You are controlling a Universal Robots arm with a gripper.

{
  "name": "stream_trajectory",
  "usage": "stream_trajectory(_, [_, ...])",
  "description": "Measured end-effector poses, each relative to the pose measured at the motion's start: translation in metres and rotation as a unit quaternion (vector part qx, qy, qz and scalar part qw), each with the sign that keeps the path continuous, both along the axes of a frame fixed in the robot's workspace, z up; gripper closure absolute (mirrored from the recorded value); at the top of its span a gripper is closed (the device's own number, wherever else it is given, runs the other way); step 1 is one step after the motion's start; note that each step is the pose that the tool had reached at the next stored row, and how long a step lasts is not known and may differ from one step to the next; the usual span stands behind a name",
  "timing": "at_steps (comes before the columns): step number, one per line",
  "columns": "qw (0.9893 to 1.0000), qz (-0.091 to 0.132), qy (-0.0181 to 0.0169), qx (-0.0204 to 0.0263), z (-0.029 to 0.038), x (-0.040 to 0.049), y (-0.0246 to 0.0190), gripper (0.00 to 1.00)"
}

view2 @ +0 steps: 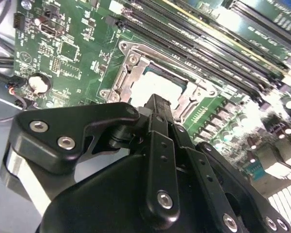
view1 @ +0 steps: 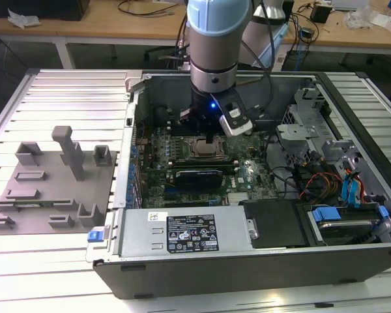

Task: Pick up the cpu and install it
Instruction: 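Install the second cpu locking lever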

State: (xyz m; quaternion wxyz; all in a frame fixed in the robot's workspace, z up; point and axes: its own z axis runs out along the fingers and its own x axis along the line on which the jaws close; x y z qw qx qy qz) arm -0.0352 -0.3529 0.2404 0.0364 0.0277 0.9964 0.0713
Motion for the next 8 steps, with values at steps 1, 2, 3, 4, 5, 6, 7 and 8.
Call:
stream_trajectory(1, [1.0,0.0,0.0001,-0.0026,0.0032,0.0,0.0001,0.89])
stream_trajectory(2, [1.0,0.0,0.0002,-0.003,0.0035,0.0001,0.0002,0.89])
stream_trajectory(3, [1.0,0.0,0.0001,-0.003,0.0035,0.0001,0.0002,0.89])
stream_trajectory(4, [1.0,0.0,0.0001,-0.003,0.0035,0.0,0.0002,0.89])
stream_trajectory(5, [1.0,0.0,0.0001,-0.0032,0.0036,0.0,0.0001,0.89])
stream_trajectory(6, [1.0,0.0,0.0001,-0.0033,0.0036,0.0,0.0001,0.89])
stream_trajectory(7, [1.0,0.0,0.0001,-0.0034,0.0036,0.0,0.0001,0.89])
stream_trajectory(8, [1.0,0.0,0.0002,-0.0035,0.0036,0.0,0.0001,0.89])
